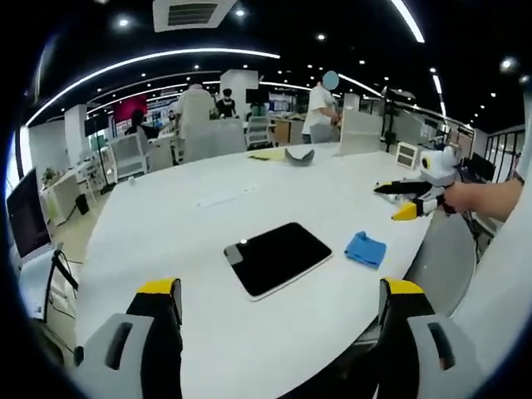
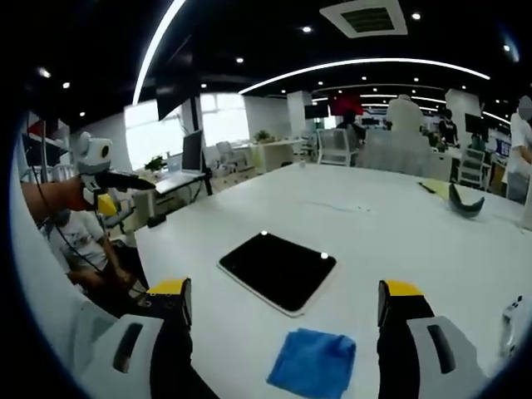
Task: Wipe the mirror surface with the cleaning cloth until all visible marks leave the cleaned area.
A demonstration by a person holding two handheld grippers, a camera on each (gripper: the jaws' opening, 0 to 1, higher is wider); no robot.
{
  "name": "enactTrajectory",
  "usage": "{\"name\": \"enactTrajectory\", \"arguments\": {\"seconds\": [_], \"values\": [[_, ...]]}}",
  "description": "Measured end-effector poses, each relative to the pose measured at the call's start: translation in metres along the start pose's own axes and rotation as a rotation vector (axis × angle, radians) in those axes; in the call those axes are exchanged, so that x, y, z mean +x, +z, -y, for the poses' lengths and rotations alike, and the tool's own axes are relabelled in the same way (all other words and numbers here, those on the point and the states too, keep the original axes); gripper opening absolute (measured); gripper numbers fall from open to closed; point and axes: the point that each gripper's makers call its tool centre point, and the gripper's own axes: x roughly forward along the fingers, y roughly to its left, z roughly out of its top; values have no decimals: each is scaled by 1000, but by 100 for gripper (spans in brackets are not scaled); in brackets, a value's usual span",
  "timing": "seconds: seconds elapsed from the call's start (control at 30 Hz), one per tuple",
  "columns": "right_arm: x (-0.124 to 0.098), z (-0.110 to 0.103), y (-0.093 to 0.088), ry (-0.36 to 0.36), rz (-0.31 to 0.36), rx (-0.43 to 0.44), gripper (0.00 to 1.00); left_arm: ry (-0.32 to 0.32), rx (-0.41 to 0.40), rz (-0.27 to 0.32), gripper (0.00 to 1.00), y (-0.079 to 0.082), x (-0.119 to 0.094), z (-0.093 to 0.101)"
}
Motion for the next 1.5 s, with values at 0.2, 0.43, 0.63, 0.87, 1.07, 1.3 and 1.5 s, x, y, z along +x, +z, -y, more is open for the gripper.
{"name": "enactTrajectory", "arguments": {"seconds": [0.2, 0.43, 0.63, 0.87, 1.07, 1.3, 1.5], "values": [[-1, -6, -7, 27, -29, -17, 98, -12, -2, -1, 100, 1, 2, -3], [1, 2, -24, 1, -87, -62, 91, -18, -4, -6, 100, -1, 3, -3], [7, 11, -40, -6, -115, -108, 79, -21, -8, -2, 100, -3, 1, -1], [16, 15, -65, 0, -158, -132, 70, -15, -17, 2, 100, -2, 0, -3], [27, 18, -84, -4, -191, -159, 56, -15, -10, -1, 100, -2, -1, -4], [37, 28, -110, -29, -245, -145, 44, -17, -14, -2, 100, -3, -1, -7], [39, 31, -131, -31, -292, -153, 35, -18, -15, -3, 100, -5, -1, -7]]}}
